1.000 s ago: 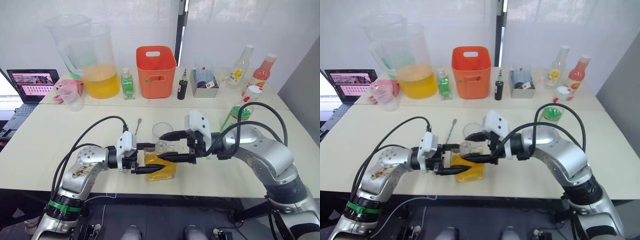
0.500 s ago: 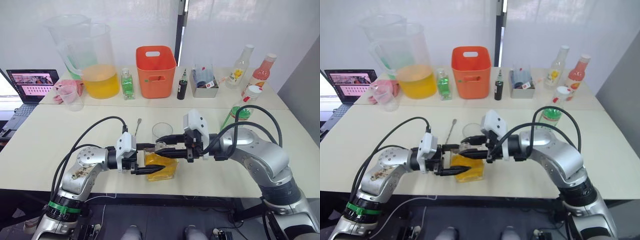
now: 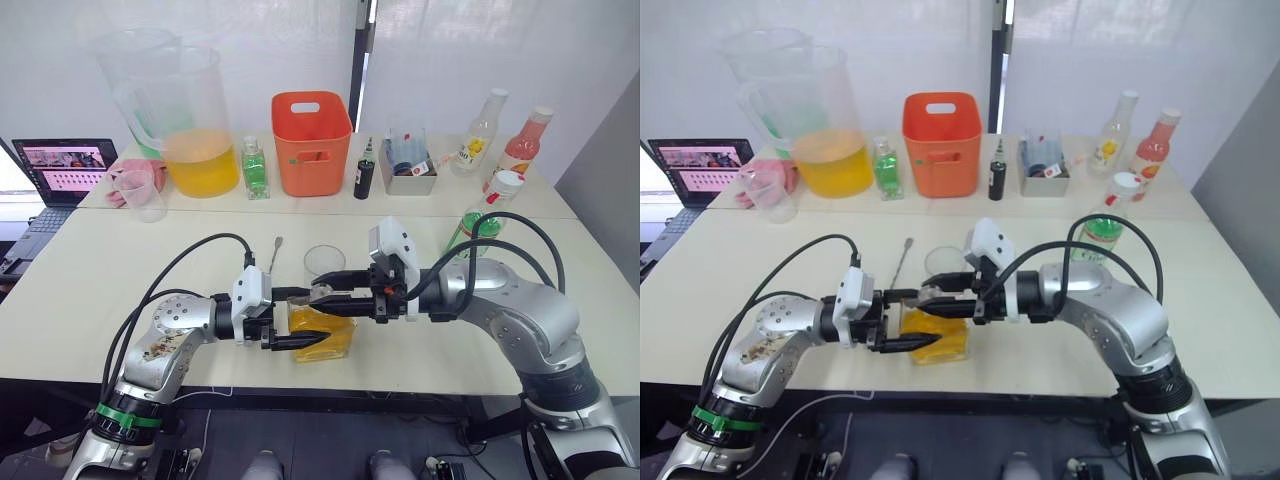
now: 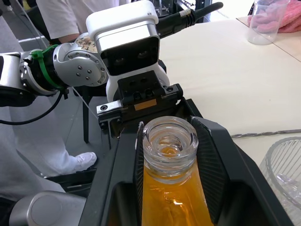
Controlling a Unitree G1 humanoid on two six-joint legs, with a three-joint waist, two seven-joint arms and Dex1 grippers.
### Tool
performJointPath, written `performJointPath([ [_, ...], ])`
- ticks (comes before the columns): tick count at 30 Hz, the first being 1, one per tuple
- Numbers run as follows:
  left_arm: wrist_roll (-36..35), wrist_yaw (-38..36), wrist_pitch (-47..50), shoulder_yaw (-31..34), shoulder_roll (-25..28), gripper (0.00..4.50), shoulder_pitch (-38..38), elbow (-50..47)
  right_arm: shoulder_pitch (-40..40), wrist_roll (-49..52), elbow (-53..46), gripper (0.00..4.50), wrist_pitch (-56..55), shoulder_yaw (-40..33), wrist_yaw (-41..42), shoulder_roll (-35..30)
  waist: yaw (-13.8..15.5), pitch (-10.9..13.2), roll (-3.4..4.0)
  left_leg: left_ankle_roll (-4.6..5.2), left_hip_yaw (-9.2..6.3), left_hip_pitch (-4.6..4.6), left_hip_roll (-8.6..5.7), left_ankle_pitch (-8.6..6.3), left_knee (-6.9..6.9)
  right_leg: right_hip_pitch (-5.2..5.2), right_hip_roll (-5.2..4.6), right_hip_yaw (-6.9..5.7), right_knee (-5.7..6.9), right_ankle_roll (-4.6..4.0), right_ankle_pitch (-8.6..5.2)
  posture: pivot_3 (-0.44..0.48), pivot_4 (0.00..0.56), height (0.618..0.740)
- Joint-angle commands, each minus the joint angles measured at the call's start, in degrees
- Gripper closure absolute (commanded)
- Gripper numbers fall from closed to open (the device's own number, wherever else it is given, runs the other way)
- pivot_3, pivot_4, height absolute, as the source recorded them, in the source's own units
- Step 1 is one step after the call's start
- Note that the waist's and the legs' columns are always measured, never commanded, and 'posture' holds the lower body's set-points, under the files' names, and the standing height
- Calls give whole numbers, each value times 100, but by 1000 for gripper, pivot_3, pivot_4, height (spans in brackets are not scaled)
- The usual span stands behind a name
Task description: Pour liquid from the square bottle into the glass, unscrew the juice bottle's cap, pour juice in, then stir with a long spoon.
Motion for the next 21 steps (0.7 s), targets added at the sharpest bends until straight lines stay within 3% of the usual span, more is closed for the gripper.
performJointPath([
  [1,162,39,-4,-134,24,1708,35,20,-200,636,-214,3447,-106,-711,-80,184,-4,0,0,0,0,-1,0,0,0,-2,0,0,0,-1,0,0,150,740],
  [13,76,-43,-24,-156,-14,1708,-107,265,-287,663,-480,3447,-701,-1077,105,41,-66,1,1,0,0,-13,0,0,-2,-18,0,0,3,-4,3,0,150,740],
  [21,43,-124,-12,-251,6,1708,-197,340,-11,392,-709,3447,-922,-828,207,-179,-124,1,1,0,0,-15,0,0,-3,-20,0,0,3,-5,2,0,150,740],
])
